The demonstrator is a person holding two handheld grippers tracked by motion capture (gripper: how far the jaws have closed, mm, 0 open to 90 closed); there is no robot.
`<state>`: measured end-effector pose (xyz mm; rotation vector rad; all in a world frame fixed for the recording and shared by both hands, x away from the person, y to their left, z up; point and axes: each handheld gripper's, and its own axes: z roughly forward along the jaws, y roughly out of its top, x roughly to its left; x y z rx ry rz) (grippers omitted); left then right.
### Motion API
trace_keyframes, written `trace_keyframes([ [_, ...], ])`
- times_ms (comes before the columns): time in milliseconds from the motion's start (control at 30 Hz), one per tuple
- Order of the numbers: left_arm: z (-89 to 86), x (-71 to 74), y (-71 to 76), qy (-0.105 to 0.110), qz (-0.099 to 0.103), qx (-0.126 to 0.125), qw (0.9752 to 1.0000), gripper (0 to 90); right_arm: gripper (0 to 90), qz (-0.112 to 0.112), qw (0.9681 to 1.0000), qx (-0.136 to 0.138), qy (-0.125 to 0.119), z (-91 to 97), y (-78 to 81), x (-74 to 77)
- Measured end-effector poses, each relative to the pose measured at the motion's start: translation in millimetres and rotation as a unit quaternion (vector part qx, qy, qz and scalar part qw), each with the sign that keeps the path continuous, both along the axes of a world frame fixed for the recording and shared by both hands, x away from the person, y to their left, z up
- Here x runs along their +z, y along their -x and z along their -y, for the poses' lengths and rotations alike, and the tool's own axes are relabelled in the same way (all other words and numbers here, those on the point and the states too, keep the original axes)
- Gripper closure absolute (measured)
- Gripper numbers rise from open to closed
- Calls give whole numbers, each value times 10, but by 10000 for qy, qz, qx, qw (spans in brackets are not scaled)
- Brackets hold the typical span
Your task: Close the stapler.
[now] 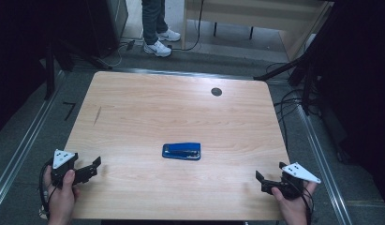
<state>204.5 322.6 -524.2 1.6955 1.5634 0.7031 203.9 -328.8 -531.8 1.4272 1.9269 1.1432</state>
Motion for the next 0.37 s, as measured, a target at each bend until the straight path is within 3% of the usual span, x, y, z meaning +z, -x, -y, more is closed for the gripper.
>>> trace_keyframes([
  [200, 2, -2, -5, 6, -7, 0, 10000, 134, 0, -57, 9995, -324, -19, 187, 72, -108],
  [367, 3, -2, -2, 6, -35, -7, 10000, 133, 0, -68, 9991, -409, -50, 221, 76, -142],
])
